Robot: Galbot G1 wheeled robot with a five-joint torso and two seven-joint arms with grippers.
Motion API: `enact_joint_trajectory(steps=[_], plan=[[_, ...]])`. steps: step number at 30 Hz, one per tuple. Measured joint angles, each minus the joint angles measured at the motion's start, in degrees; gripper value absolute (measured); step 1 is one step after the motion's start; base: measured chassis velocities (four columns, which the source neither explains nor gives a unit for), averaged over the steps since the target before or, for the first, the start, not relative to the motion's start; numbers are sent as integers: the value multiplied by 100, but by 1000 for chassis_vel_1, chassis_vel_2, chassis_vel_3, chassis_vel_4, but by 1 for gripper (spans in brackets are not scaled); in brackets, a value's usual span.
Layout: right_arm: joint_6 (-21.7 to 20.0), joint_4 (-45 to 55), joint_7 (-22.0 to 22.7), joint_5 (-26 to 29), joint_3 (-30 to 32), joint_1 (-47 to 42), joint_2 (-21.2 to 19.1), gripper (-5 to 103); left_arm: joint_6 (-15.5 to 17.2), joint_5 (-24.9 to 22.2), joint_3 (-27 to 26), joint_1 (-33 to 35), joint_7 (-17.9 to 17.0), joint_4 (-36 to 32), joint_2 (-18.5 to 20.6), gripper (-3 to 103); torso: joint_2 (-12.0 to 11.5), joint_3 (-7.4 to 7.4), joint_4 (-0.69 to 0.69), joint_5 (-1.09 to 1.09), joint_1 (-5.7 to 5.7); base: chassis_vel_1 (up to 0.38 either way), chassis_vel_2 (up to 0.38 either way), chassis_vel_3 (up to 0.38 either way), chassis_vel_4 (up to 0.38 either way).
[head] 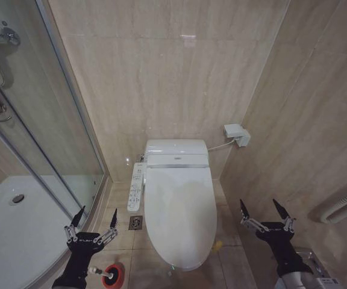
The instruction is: Open the toilet lid, clean the toilet bowl with a toilet brush, close the toilet lid, and flush.
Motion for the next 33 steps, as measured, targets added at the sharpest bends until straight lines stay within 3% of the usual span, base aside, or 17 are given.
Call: enact_joint_trajectory(steps=[33], plan=[[0,0,0,0,0,0,0,100,0,0,0,0,0,0,0,99,0,0,0,0,0,0,0,0,0]])
